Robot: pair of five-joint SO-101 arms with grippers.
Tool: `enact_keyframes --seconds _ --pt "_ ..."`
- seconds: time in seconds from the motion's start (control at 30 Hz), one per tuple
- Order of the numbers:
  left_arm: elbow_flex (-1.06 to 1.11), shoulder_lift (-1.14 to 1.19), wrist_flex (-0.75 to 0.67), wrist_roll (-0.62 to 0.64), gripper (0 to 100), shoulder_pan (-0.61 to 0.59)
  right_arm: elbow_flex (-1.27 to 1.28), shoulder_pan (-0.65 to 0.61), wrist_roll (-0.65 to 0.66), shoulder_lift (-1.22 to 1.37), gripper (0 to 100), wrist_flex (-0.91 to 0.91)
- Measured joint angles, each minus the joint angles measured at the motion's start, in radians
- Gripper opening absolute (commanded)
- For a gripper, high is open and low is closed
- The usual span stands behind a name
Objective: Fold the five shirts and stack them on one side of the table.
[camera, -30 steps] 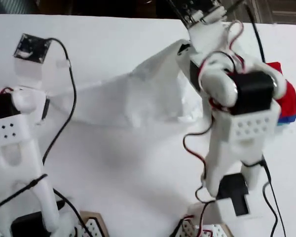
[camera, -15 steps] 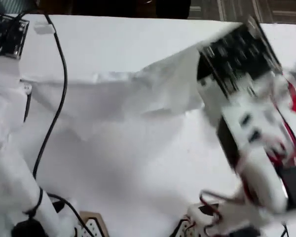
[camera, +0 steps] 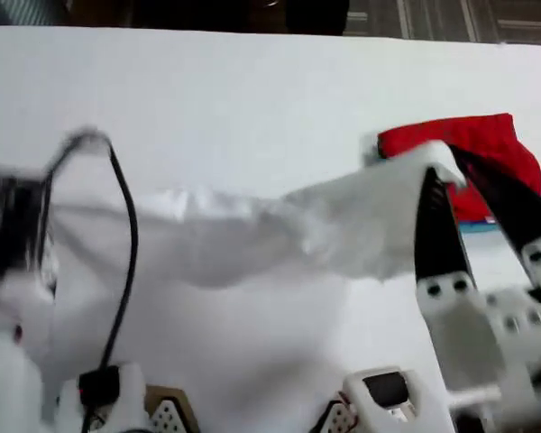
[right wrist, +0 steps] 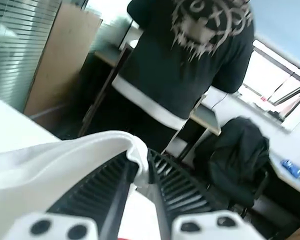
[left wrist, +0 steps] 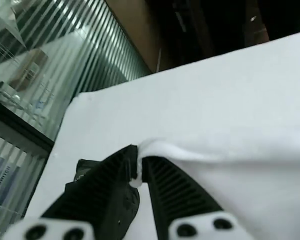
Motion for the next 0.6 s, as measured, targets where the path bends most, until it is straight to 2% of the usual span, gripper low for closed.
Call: enact_keyframes --seconds 0.27,0.6 --pt "-0.002 -0.112 0.0 0.0 3 -0.002 -0.012 -0.002 0.0 -0.138 1.9 0.0" --pt "0.003 -0.114 0.0 0.028 3 -0.002 -0.009 -0.002 0.002 -0.143 1.9 -0.061"
